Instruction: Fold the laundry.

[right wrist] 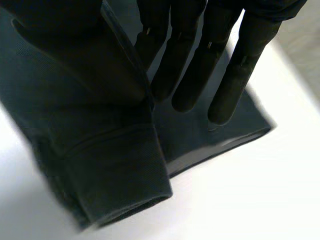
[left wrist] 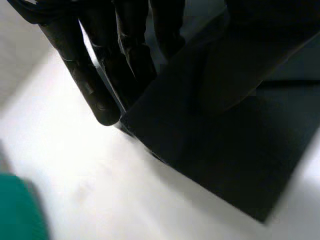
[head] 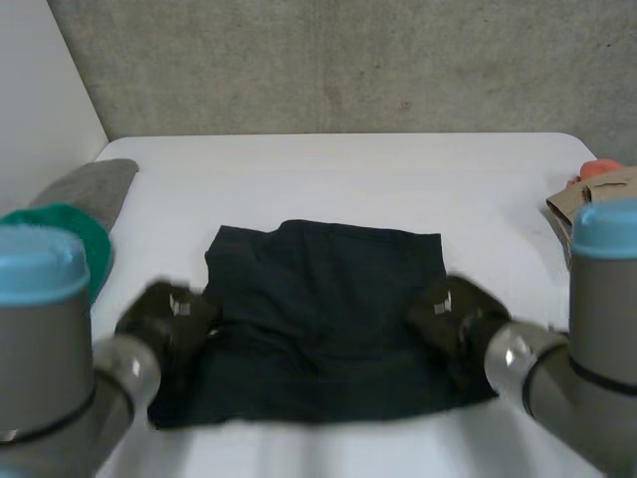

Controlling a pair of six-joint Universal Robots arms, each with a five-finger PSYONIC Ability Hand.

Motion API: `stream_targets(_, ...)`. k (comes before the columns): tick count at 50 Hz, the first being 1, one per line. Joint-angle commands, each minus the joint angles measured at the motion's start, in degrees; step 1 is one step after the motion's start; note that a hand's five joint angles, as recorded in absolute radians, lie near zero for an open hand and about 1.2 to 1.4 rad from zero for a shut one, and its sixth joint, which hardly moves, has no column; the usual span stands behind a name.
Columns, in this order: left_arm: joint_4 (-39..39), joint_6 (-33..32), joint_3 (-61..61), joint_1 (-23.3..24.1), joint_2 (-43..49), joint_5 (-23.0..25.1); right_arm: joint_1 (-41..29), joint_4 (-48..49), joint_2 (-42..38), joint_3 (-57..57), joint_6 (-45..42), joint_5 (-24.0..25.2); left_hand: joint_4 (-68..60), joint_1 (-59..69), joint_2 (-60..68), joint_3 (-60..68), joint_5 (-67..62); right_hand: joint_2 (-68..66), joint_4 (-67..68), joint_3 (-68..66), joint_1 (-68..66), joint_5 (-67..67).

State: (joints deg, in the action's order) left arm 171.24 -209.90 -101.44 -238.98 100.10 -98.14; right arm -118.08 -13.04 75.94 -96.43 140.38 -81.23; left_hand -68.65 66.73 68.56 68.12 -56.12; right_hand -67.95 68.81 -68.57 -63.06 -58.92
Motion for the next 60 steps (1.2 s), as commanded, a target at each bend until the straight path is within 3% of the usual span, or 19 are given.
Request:
stream_targets(1, 18.74, -0.07, 12.2, -1.49, 10.17, 2.32, 0.39, 13.72, -6.94, 8.71, 4.82, -5.07, -11.35, 13.27, 11.44, 11.88, -13.88, -12.05, 11.19, -11.43, -16.94, -11.08)
stream_targets(7, 29.58, -3.31, 25.72, -2.8, 22.99, 2.69, 0.3, 32.24, -17.65, 17.84, 4.64, -9.82, -11.35, 13.27, 11.44, 11.88, -13.88, -12.05, 11.19, -11.43, -16.94, -11.08)
stream_targets(12, 29.16, -5.0, 35.77, -2.99, 32.42, 0.58, 0.21, 43.87, -26.62, 24.09, 4.2, -10.35, -9.87, 11.78, 9.96, 10.4, -12.4, -11.36, 10.5, -10.75, -16.25, -10.39)
stream_targets(13, 28.89, -4.74, 37.0, -2.81, 33.57, 0.49, 0.13, 45.19, -28.29, 25.23, 4.12, -10.44, -1.53, 3.44, 1.62, 2.06, -4.05, 5.96, -6.82, 6.58, 1.07, 6.93)
stream_targets(14, 28.72, -4.38, 38.93, -2.29, 35.23, 0.49, -0.05, 46.77, -31.27, 27.68, 3.85, -10.79, 30.7, -28.78, -30.61, -30.16, 28.17, 51.1, -51.96, 51.72, 46.21, 52.07)
stream_targets(15, 28.71, -4.21, 39.56, -1.85, 35.68, 0.14, -0.14, 46.96, -32.51, 28.92, 3.59, -11.05, 47.67, -45.76, -47.58, -47.14, 45.14, 57.95, -58.81, 58.57, 53.06, 58.92)
stream_targets(16, 28.71, -3.68, 39.91, -1.23, 35.77, -0.04, -0.22, 46.79, -33.57, 30.06, 3.33, -11.4, 58.65, -56.73, -58.56, -58.12, 56.12, 57.95, -58.81, 58.57, 53.06, 58.92)
stream_targets(20, 29.06, -2.36, 38.6, 0.53, 32.71, -0.56, -0.31, 43.02, -33.5, 31.92, 4.11, -13.43, 58.65, -56.73, -58.56, -58.12, 56.12, 57.95, -58.81, 58.57, 53.06, 58.92)
stream_targets(24, 30.03, -0.61, 33.25, 1.06, 26.38, -0.66, 0.04, 36.96, -27.27, 29.64, 9.11, -14.04, 58.65, -56.73, -58.56, -58.12, 56.12, 57.95, -58.81, 58.57, 53.06, 58.92)
stream_targets(31, 30.21, 2.21, 18.22, 2.11, 15.22, 0.84, 2.76, 15.87, -14.52, 21.82, 14.75, -8.69, 58.65, -56.73, -58.56, -58.12, 56.12, 57.95, -58.81, 58.57, 53.06, 58.92)
stream_targets(35, 27.94, 3.61, 9.27, 3.43, 10.12, 3.2, 5.3, 3.74, -10.03, 14.63, 16.68, -3.6, 58.65, -56.73, -58.56, -58.12, 56.12, 51.23, -52.09, 51.85, 46.34, 52.2)
stream_targets(42, 23.44, 5.46, 3.27, 4.22, 7.39, 5.32, 6.54, 9.24, -10.2, 7.23, 17.3, 0.81, 58.65, -56.73, -58.56, -58.12, 56.12, 43.65, -44.51, 44.27, 38.76, 44.62)
stream_targets(46, 22.91, 7.39, 2.74, 3.87, 7.56, 5.06, 6.46, 18.46, -13.53, 5.47, 17.21, 0.02, 58.65, -56.73, -58.56, -58.12, 56.12, 39.11, -39.97, 39.73, 34.22, 40.08)
stream_targets(53, 23.18, 10.82, 3.44, 2.47, 8.26, 4.18, 6.19, 23.84, -19.07, 6.61, 17.21, -1.56, 58.65, -56.73, -58.56, -58.12, 56.12, 36.93, -37.79, 37.55, 32.04, 37.9)
stream_targets(56, 23.18, 12.14, 3.79, 2.03, 8.53, 3.57, 6.45, 25.43, -20.83, 7.75, 17.21, -3.14, 58.65, -56.73, -58.56, -58.12, 56.12, 19.0, -19.86, 19.62, 14.11, 19.97)
stream_targets(57, 23.18, 12.58, 3.79, 1.85, 8.53, 3.13, 6.72, 26.47, -20.92, 7.93, 17.04, -4.1, 58.65, -56.73, -58.56, -58.12, 56.12, -11.74, 10.88, -11.12, -16.63, -10.77)
stream_targets(60, 23.18, 13.11, 3.88, 1.68, 8.44, 2.51, 7.51, 27.62, -19.79, 7.05, 17.56, -5.17, 58.65, -56.73, -58.56, -58.12, 56.12, -12.05, 11.19, -11.43, -16.94, -11.08)
